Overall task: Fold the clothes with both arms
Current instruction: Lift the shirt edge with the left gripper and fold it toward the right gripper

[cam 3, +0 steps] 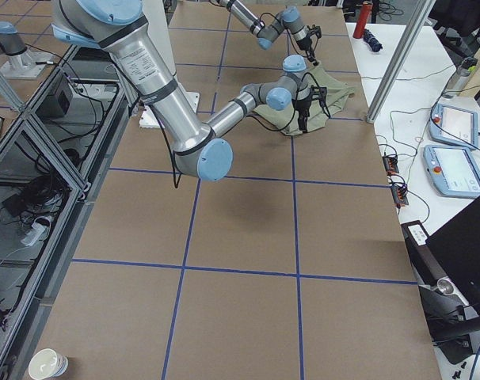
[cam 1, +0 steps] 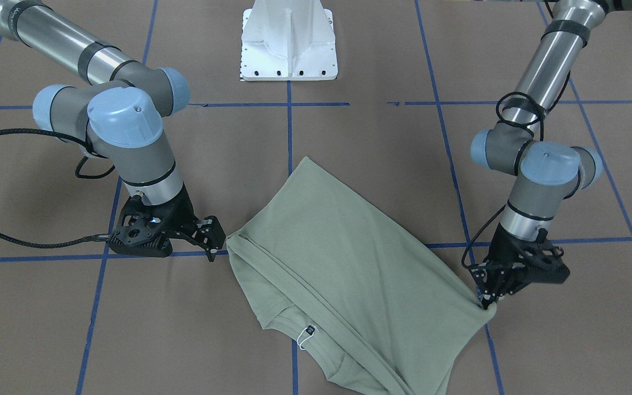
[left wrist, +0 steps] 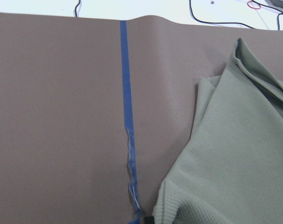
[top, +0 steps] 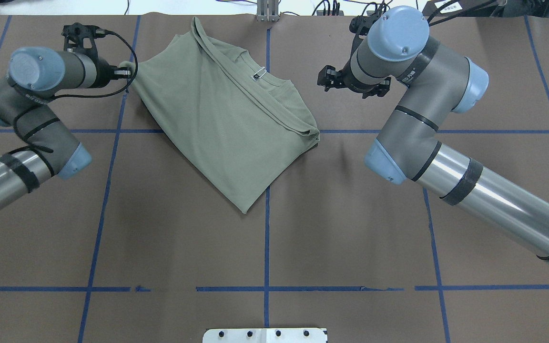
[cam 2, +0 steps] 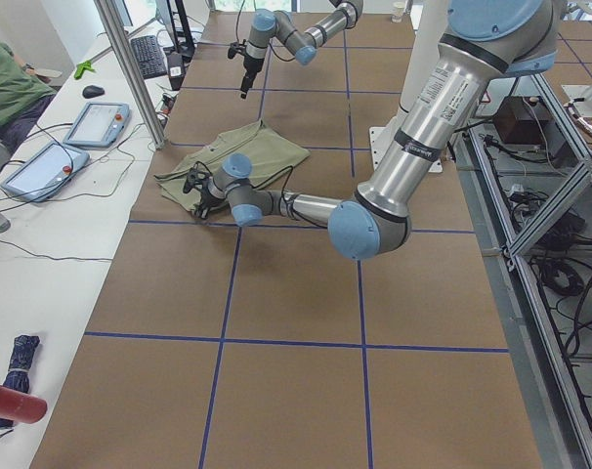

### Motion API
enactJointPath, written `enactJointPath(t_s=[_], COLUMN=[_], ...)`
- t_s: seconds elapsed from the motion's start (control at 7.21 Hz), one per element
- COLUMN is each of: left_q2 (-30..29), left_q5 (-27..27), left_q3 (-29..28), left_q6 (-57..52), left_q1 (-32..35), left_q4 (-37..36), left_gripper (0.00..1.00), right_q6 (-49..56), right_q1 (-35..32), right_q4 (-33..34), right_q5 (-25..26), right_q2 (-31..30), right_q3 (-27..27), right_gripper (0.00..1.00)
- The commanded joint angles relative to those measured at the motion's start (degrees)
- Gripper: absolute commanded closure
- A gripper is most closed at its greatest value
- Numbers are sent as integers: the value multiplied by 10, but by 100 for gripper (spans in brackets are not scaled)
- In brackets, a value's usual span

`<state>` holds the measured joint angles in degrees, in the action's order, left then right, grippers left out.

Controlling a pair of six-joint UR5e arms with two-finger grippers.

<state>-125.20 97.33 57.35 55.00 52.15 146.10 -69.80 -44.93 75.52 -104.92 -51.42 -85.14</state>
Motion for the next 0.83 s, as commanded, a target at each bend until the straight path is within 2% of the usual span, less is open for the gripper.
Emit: enactJointPath(t_s=[0.0, 0.14, 0.28, 0.42, 0.56, 0.69], left_q2=[-72, -64, -50, -28, -6, 26], left_q5=[-3, 0, 4, 46, 118, 129], left_q3=[-94, -90, -61, -16, 13, 67], left_q6=[-41, -95, -120, -120, -120, -113], left_q1=[23, 37, 38, 42, 55, 56], left_q4=[-5, -1, -1, -6, 1, -1], left_gripper=[100, 75, 1, 0, 0, 0], right_q6=[-12, -26, -60, -108, -152, -181], right_q1=[13, 24, 37, 48, 57, 65], right_q4=[1, 0, -2, -2, -2, -4], right_q5=[1, 2, 17, 34, 51, 75], right_q2=[1, 7, 22, 45, 74, 103], right_q3=[-12, -9, -2, 12, 48, 91], right_gripper=[0, 0, 1, 6, 14, 23])
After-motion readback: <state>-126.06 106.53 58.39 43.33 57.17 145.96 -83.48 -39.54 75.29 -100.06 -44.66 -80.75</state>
